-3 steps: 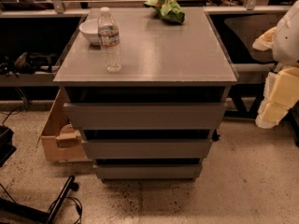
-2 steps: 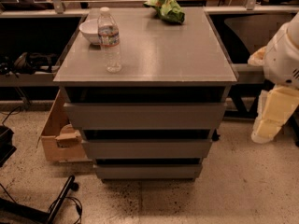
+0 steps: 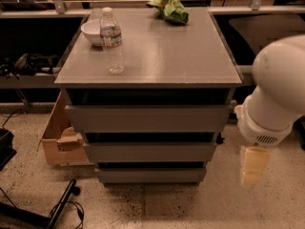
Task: Open bottom drawer
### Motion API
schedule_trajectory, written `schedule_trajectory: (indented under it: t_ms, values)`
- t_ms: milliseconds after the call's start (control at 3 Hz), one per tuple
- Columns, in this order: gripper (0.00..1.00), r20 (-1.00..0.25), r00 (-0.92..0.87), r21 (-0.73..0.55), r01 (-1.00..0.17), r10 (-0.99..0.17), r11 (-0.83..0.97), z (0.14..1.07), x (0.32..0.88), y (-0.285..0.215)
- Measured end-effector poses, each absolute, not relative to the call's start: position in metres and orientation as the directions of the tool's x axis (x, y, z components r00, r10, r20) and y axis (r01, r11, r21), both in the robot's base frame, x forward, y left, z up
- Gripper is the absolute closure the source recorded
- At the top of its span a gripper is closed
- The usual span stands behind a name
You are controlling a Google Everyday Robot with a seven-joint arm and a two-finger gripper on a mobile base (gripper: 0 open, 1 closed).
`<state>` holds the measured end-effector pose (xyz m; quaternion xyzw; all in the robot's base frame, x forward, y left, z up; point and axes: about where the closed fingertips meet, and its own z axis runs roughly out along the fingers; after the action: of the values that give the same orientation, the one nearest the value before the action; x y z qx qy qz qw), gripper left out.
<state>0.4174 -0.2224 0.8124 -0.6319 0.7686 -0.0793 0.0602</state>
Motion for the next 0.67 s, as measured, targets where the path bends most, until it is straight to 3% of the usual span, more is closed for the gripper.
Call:
schedule_trajectory:
  t_ms: [667]
  values:
    - [0.00, 0.092, -0.091, -0.205, -0.976, -0.992, 0.070, 0.664, 0.423, -0.224]
